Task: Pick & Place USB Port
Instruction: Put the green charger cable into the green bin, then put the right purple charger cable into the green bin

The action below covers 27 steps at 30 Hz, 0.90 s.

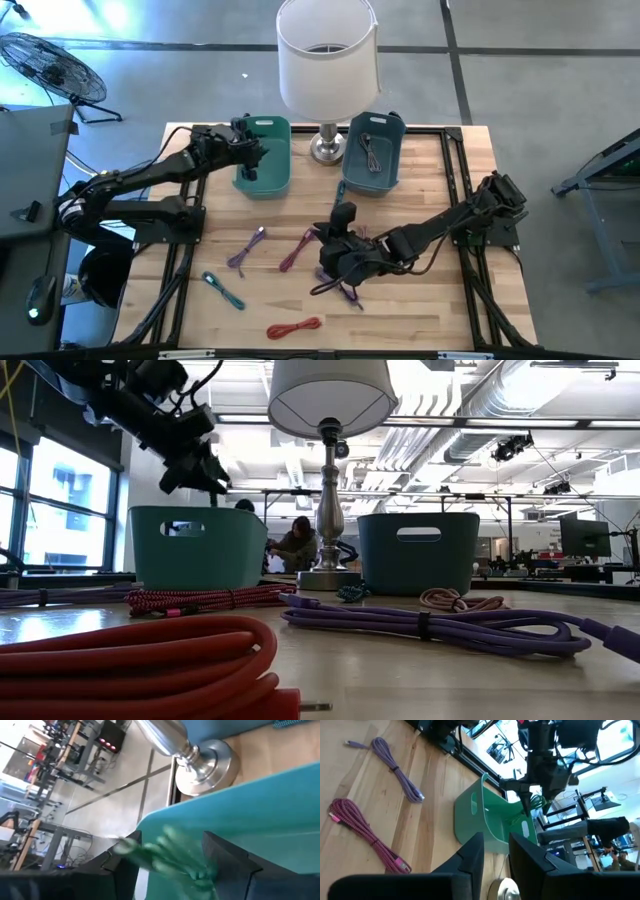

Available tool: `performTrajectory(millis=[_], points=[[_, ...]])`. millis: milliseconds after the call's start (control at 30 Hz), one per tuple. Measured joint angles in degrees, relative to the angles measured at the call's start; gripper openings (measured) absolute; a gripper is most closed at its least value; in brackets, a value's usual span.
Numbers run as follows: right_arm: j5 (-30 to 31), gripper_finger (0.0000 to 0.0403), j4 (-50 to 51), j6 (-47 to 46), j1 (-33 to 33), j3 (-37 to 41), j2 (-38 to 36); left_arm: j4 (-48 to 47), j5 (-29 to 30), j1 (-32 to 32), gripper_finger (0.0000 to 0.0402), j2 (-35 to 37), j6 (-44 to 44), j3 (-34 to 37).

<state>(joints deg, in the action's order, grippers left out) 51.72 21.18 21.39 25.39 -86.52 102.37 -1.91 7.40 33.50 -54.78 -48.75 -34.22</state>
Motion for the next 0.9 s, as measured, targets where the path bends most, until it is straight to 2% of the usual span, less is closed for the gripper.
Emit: performTrajectory(millis=[400,600,900], points=[[-1.6,0.0082,3.9,-3.6,0.0,0.0,0.0,2.2,3.0,-0.1,0.0204,0.5,2.9,0.0],[-2.9,0.0082,5.1,-3.3,0.0,0.0,0.0,-1.0,-7.3,-0.2,0.0204,3.6,8.5,-2.1],[-9.2,0.0082,11.0,-4.9,-0.2,0.0,0.0,-19.7,-27.2,-1.7,0.0204,7.9,10.4,-15.7]])
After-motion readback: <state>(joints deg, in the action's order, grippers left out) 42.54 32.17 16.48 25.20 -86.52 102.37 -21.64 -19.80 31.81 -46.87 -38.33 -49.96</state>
